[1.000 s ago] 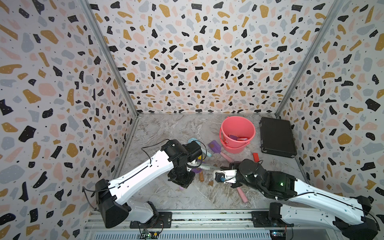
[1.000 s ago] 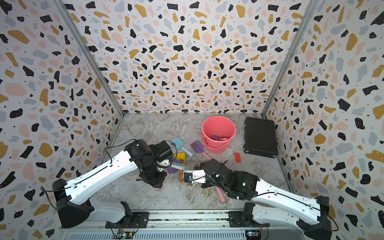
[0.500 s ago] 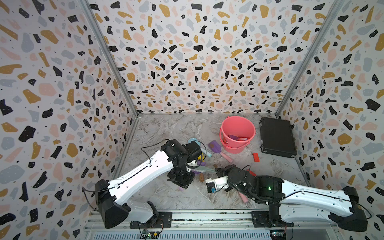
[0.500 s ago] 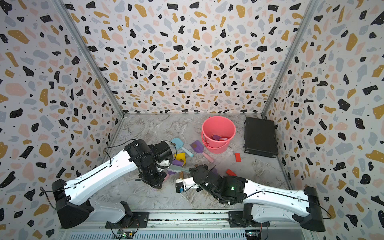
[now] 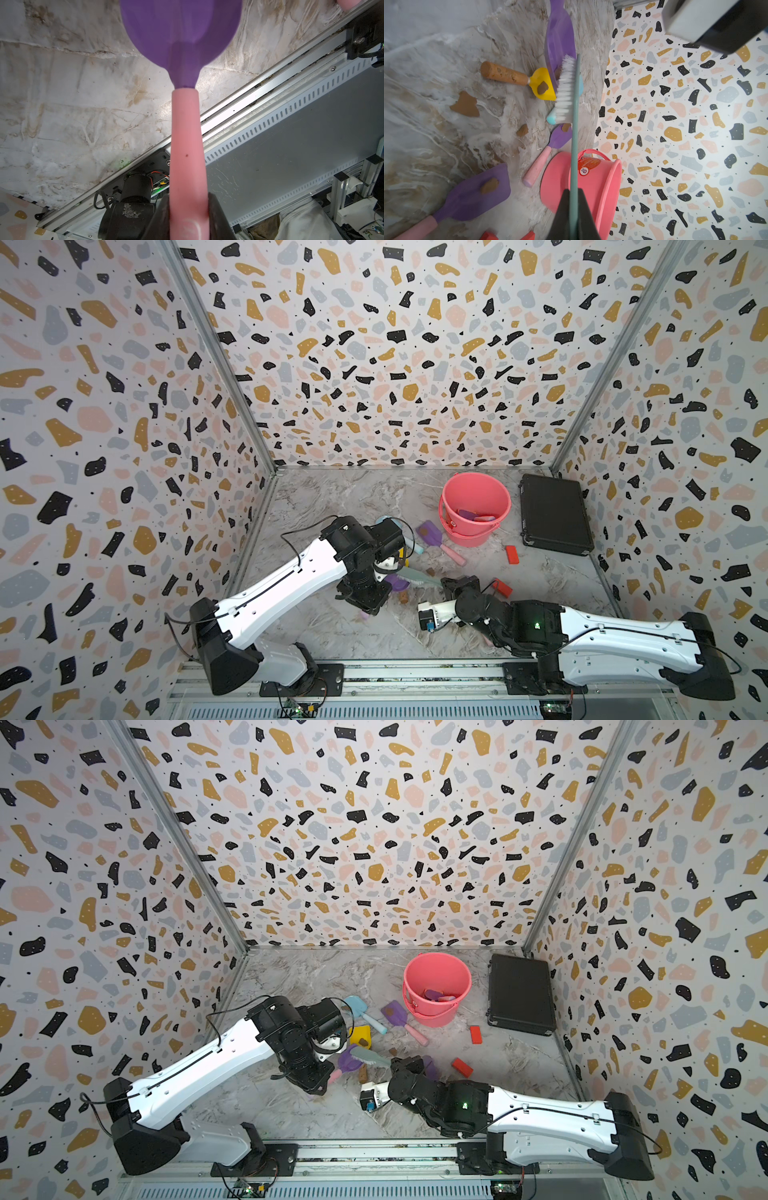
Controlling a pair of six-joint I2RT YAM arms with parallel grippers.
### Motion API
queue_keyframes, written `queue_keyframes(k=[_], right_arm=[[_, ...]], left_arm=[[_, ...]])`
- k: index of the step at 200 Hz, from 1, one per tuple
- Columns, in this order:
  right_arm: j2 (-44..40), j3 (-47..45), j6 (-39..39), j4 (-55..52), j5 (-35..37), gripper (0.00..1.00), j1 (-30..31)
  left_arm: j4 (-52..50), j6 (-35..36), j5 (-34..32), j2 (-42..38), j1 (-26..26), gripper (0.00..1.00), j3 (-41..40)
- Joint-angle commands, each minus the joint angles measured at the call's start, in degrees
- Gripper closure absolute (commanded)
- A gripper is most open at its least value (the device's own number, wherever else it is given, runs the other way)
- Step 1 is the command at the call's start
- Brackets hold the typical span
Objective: Brush the soil off the hand trowel and place it into the bucket
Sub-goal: Brush off the soil from the hand trowel.
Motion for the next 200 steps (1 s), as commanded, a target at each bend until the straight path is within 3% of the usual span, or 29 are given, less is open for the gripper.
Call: queue_keyframes(k=[1,37,66,144,200], right_arm=[[-2.4,-2.0,-2.8,-4.6,7.4,1.0,0.0],[-5.6,-2.2,-4.7,-4.6,13.1,1.0,0.0],[-6.5,1.6,-3.2,-4.6,12.9,1.0,0.0],[-1.8,5.3,7.2,-4.9,-2.0,1.0,1.7],[-3.4,1.1,12.8,-11.1,-1.1,1.0,2.4]], left_arm=[[-0.3,2.1,0.9,0.5,0.1,1.0,2.0],[0.3,3.6,3.4,3.2,0.0,1.0,3.0],[0.6,4.7,4.1,5.5,-0.1,1.0,4.5],[0.9,5.0,3.8,7.9,-0.7,1.0,7.9],[0.4,3.7,-0.1,6.5,-0.7,1.0,9.3]])
